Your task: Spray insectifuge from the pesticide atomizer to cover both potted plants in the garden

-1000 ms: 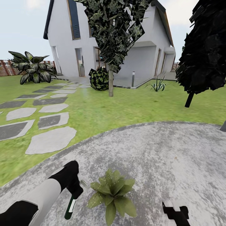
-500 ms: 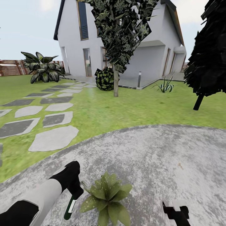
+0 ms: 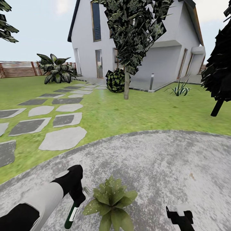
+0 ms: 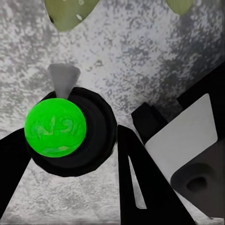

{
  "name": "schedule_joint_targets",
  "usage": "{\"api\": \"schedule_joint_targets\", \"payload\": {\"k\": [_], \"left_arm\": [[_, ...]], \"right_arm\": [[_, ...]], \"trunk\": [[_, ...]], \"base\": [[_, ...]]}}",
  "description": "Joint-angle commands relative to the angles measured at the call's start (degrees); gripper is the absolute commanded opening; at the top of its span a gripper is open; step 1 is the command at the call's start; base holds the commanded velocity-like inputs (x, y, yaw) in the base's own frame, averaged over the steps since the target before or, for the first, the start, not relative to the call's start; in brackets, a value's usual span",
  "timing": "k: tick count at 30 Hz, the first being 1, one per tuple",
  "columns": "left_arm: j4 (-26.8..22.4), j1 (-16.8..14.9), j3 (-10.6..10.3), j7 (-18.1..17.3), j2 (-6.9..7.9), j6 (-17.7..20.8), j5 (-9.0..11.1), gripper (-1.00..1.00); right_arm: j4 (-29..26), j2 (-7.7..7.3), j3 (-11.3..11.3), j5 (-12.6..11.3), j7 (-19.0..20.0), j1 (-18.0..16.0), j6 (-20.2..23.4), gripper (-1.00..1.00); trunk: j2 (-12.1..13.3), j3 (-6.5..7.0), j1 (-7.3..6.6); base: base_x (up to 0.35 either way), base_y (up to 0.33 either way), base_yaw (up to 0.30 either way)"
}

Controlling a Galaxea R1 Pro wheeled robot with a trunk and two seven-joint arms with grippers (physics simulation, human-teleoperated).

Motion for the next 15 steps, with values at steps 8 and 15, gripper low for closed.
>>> {"api": "schedule_joint_targets", "payload": {"k": [8, 15], "left_arm": [[-0.2, 0.0, -1.1, -1.3, -0.2, 0.7, -0.5, -1.0], [-0.2, 0.0, -1.1, -1.3, 0.12, 0.7, -0.5, -1.0]], "right_arm": [[0.1, 0.02, -0.3, 0.6, -0.2, -0.1, -0.3, 1.0], [0.1, 0.02, -0.3, 0.6, -0.2, -0.1, -0.3, 1.0]], "trunk": [[0.0, -0.05, -0.01], [0.0, -0.05, -0.01]], "base": [[0.0, -0.063, 0.252], [0.001, -0.266, 0.206]]}}
